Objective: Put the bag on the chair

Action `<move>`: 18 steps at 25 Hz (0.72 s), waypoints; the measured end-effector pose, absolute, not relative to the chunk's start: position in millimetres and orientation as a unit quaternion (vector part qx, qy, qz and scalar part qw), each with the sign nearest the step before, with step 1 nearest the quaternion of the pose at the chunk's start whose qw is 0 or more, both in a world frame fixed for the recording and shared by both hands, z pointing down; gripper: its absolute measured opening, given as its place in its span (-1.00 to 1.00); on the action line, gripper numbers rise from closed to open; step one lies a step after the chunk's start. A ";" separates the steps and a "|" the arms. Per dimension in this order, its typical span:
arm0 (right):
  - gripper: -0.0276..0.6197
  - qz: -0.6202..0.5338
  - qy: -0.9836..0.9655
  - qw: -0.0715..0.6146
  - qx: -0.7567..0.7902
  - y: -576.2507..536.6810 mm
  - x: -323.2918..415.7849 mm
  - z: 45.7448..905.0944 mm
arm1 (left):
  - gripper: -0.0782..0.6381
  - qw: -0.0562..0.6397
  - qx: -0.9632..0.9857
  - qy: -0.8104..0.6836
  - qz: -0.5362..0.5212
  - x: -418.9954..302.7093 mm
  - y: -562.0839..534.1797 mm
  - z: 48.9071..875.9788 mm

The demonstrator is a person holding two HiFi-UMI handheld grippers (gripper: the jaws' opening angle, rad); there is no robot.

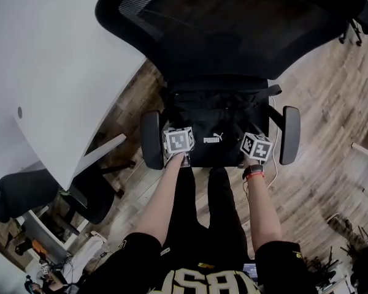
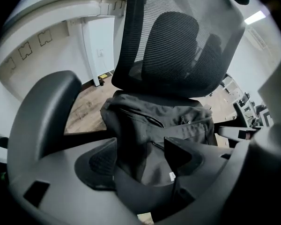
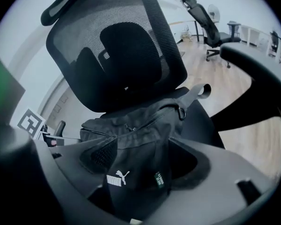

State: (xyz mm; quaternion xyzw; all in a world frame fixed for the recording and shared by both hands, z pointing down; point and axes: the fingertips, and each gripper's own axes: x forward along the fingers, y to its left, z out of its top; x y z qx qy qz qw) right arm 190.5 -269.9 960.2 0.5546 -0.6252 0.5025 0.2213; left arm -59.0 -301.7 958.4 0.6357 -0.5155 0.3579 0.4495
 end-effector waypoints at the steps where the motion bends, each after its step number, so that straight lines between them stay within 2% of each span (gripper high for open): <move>1: 0.14 0.506 -0.624 0.212 0.556 -267.9 187.5 955.2 | 0.11 0.448 0.637 -0.514 0.358 -59.1 -299.6 952.9; 18: -0.02 0.420 -0.690 0.184 0.560 -302.5 157.3 813.4 | 0.11 0.380 0.697 -0.544 0.272 -62.0 -322.4 801.9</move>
